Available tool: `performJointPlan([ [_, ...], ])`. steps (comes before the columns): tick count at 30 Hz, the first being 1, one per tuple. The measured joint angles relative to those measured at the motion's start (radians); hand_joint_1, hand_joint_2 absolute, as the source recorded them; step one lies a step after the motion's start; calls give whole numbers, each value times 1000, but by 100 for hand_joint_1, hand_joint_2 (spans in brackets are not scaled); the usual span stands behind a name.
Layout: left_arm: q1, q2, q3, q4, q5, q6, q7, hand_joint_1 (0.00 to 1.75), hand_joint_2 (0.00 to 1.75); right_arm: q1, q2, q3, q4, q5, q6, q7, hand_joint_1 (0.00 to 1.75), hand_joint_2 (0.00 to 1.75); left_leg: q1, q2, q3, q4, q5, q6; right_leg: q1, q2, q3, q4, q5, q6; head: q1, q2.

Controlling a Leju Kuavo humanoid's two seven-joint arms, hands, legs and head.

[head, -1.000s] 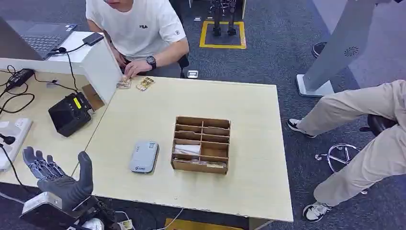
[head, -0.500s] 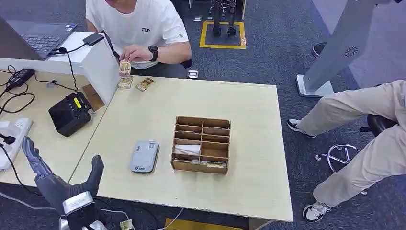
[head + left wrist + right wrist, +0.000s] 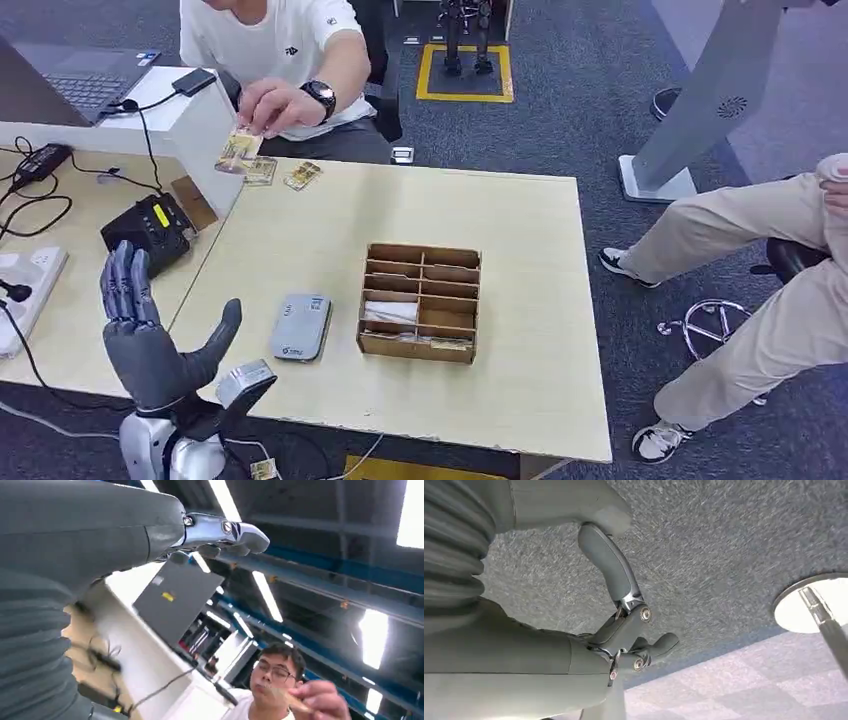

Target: Pass the card to the sensor for recognition and then transmit it.

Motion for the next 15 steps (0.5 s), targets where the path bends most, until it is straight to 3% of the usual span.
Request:
performJointPlan([
  [6, -88, 6, 55, 55, -109, 0, 34, 0, 175, -4, 0, 0, 15, 28, 0, -8, 0, 175, 0, 0, 0, 0, 1, 0, 0, 0, 0, 0, 0, 0, 0, 0],
  [15, -191, 4, 100, 144, -186, 1, 88, 0, 175, -9, -1, 0, 31, 34, 0, -17, 0, 175, 0, 0, 0, 0, 1, -1, 0, 0, 0, 0, 1, -1, 0, 0],
])
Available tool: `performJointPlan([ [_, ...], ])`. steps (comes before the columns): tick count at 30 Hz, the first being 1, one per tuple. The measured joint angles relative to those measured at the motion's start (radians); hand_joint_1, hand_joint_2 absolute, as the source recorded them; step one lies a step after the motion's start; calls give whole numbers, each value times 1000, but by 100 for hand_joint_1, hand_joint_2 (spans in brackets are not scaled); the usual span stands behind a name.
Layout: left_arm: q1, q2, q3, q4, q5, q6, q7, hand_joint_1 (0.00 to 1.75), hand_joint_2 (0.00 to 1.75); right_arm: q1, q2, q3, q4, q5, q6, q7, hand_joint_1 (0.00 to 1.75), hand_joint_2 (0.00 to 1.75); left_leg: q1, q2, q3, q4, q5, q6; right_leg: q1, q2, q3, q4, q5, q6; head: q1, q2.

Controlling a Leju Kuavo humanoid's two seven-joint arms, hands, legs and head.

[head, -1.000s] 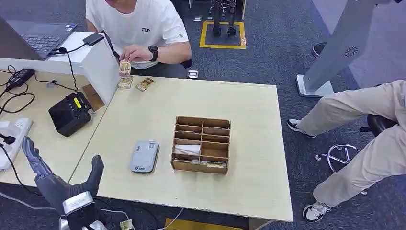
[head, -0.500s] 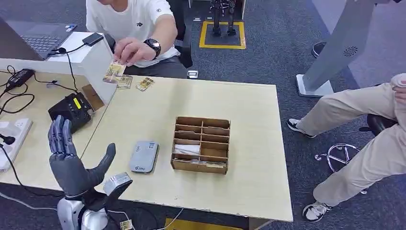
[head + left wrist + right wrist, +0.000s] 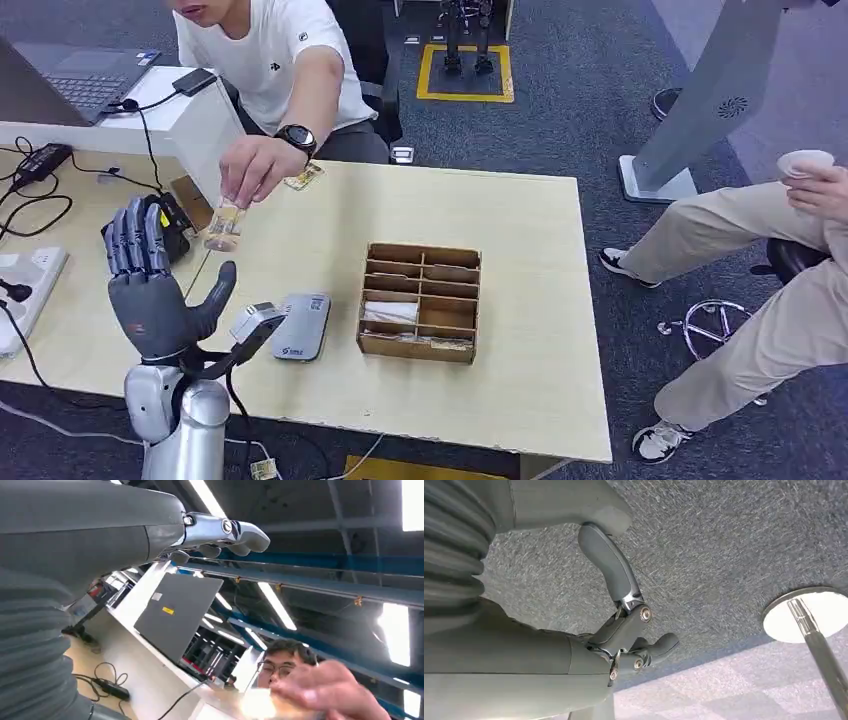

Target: Pass the card to the sensor for recognition and then transmit it.

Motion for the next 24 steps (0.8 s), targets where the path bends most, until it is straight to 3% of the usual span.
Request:
performJointPlan([
  [12, -54, -8, 21, 77, -40, 0, 34, 0, 175, -4, -1, 0, 12, 14, 0, -5, 0, 175, 0, 0, 0, 0, 0, 0, 0, 0, 0, 0, 0, 0, 0, 0],
  [13, -56, -8, 21, 81, -42, 0, 34, 31, 175, -4, -1, 0, 12, 14, 0, -5, 0, 175, 0, 0, 0, 0, 0, 0, 0, 0, 0, 0, 0, 0, 0, 0],
  [14, -57, -9, 21, 84, -40, 0, 38, 175, 175, -5, -1, 0, 13, 14, 0, -6, 0, 175, 0, 0, 0, 0, 0, 0, 0, 0, 0, 0, 0, 0, 0, 0],
  [24, -72, -11, 23, 138, 100, 0, -5, 175, 175, -6, -1, 0, 15, 12, 0, -5, 0, 175, 0, 0, 0, 0, 0, 0, 0, 0, 0, 0, 0, 0, 0, 0],
])
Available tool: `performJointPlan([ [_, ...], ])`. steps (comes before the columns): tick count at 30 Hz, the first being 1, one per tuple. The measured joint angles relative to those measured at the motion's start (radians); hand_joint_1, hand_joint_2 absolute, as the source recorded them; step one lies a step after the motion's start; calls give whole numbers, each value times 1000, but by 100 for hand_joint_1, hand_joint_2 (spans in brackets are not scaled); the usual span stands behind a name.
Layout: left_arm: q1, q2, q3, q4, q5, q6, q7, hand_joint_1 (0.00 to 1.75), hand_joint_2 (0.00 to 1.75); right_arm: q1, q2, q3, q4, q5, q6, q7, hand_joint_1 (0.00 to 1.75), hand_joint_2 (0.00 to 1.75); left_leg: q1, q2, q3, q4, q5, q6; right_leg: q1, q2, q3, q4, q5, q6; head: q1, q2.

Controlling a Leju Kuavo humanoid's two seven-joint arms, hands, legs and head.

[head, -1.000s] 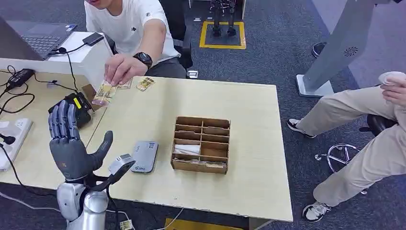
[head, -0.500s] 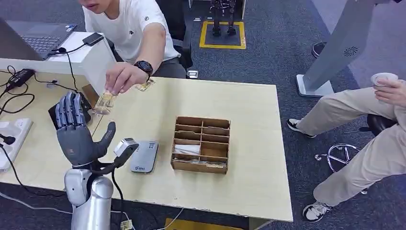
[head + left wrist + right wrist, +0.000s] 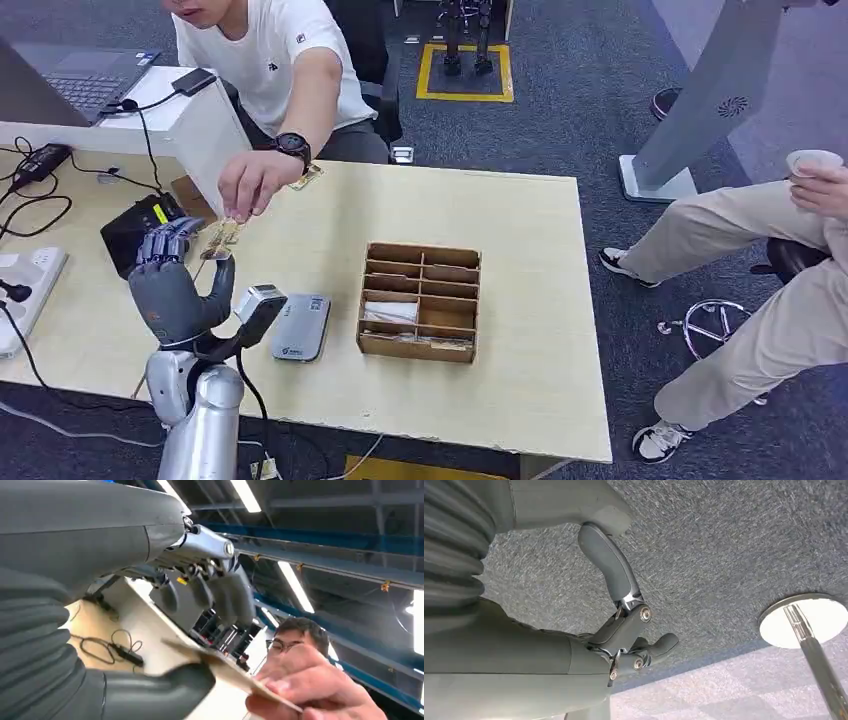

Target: Pass the card to the sensor for recognition and then transmit it.

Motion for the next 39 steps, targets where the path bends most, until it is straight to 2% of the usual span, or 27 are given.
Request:
performJointPlan([
  [6, -6, -3, 0, 17, 69, 0, -9, 175, 175, 0, -1, 0, 0, 0, 0, 5, 0, 175, 0, 0, 0, 0, 0, 0, 0, 0, 0, 0, 0, 0, 0, 0],
  [19, -8, -3, 0, 28, 84, 0, -18, 175, 175, -4, -4, 0, 6, 3, 0, 6, 0, 175, 0, 0, 0, 0, 0, 0, 0, 0, 0, 0, 0, -1, 0, 0],
  [24, -7, -3, 2, 28, 39, 0, -14, 175, 175, -7, -6, 0, 12, -1, 0, 10, 0, 175, 0, 0, 0, 0, 0, 0, 0, 0, 0, 0, 0, -1, 0, 0],
  [31, 5, -3, 50, 28, -75, 0, -5, 175, 175, -10, -6, 0, 13, -10, 0, 21, 0, 175, 0, 0, -1, 0, 0, 0, 0, -1, 0, 0, 0, -1, 0, 0],
  [35, 14, -3, 84, 28, -151, 0, 16, 175, 175, -10, -6, 0, 13, -12, 0, 21, 0, 175, 0, 0, -1, 0, 0, 0, 0, -1, 0, 0, 0, -1, 0, 0],
  [38, 23, -5, 103, 35, -222, 0, 74, 175, 175, -10, -6, 0, 13, -15, 0, 23, 0, 175, 0, -1, -1, 0, 0, 0, 0, -1, 0, 0, 0, -1, 0, 0],
  [39, 26, -5, 106, 42, -241, 0, 78, 175, 175, -10, -6, 0, 13, -15, 0, 24, 0, 175, 0, -1, -1, 0, 0, 0, 0, -1, 0, 0, 0, -1, 0, 0],
])
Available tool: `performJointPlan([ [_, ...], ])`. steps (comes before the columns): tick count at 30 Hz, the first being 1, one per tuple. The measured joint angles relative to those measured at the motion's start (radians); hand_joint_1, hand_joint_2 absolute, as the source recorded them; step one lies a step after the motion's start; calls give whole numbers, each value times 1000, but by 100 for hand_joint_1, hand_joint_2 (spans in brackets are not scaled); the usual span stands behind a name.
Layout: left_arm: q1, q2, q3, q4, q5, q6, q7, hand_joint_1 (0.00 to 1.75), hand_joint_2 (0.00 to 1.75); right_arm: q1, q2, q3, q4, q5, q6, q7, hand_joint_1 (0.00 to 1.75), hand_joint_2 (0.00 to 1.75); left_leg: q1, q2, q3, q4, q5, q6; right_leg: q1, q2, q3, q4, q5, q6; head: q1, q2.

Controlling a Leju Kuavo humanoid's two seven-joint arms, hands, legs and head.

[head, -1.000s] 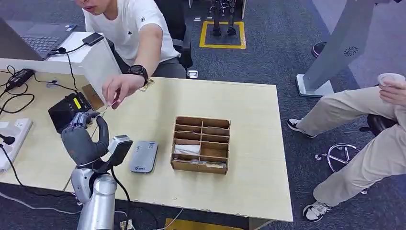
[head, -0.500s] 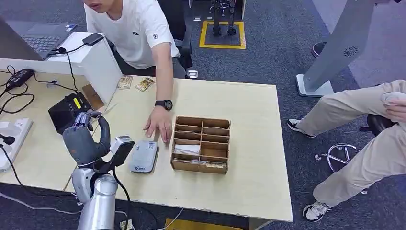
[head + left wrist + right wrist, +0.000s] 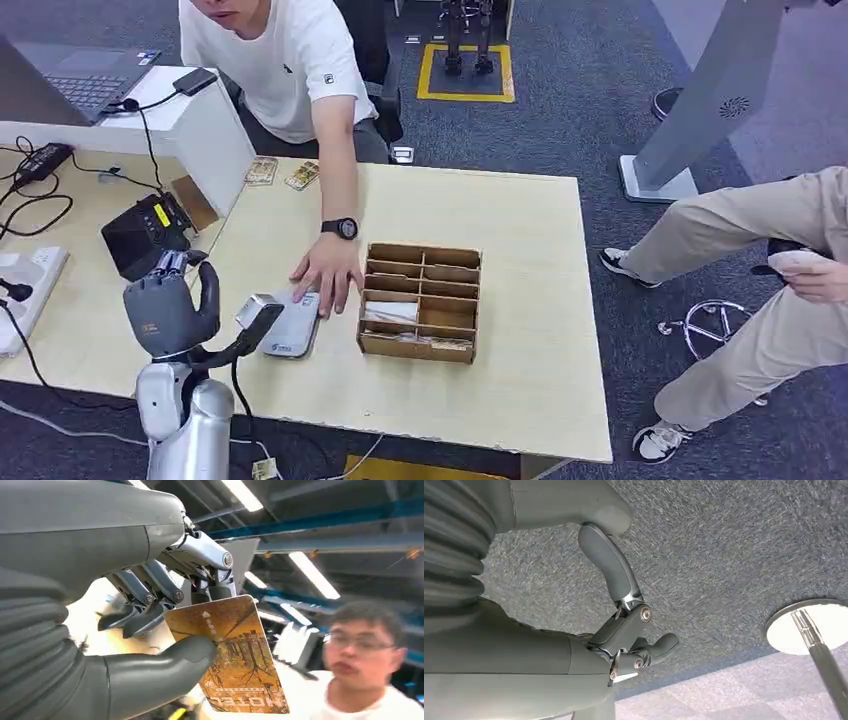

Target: Pass the card to the sensor for recognition and then transmit it.

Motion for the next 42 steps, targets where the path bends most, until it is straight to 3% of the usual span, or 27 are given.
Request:
performJointPlan([
  [4, 16, 0, 31, 33, -43, 0, -2, 175, 175, 0, 0, 0, 0, 0, 0, 0, 0, 175, 0, 0, 0, 0, 0, 0, 0, 0, 0, 0, 0, 0, 0, 0],
  [8, 31, 0, 34, 76, -73, 0, 72, 175, 175, 0, -1, 0, 0, -6, 0, 4, 0, 175, 0, 0, 0, 0, 0, 0, 0, 0, 0, 0, 0, 0, 0, 0],
  [15, 46, 1, 32, 192, -55, 0, -64, 175, 175, 0, -1, 0, 0, -2, 0, 2, 0, 175, 0, 0, 0, 0, 0, 0, 0, 0, 0, 0, 0, 0, 0, 0],
  [20, 53, 2, 33, 270, -62, 0, -74, 175, 175, 0, -1, 0, 0, -3, 0, -3, 0, 175, 0, 0, 0, 0, 0, 0, 0, 0, 0, 0, 0, 0, 0, 0],
  [29, 65, 8, 7, 379, -68, 2, -23, 175, 175, 0, -2, 0, 1, -5, 0, -8, 0, 175, 0, 0, 1, 0, 0, 0, 0, 0, 0, 0, 0, 0, 0, 0],
  [32, 80, 18, -56, 400, -5, 2, 89, 175, 175, -1, -2, 0, 2, -5, 0, -14, 0, 175, 0, 0, 1, 0, 0, 0, 0, 0, 1, 0, 0, 0, 0, 0],
  [34, 89, 24, -110, 411, 4, 2, 122, 175, 175, -1, -2, 0, 2, -6, 0, -19, 0, 175, 0, 0, 1, 0, 0, 0, 0, -1, 2, 0, 0, 0, 0, 0],
  [42, 97, 26, -142, 467, -37, 2, 102, 175, 175, -3, -4, 0, 14, -17, 0, -27, 0, 175, 0, 0, 3, 0, 0, 0, 0, 0, 3, 0, 0, 0, 0, 0],
])
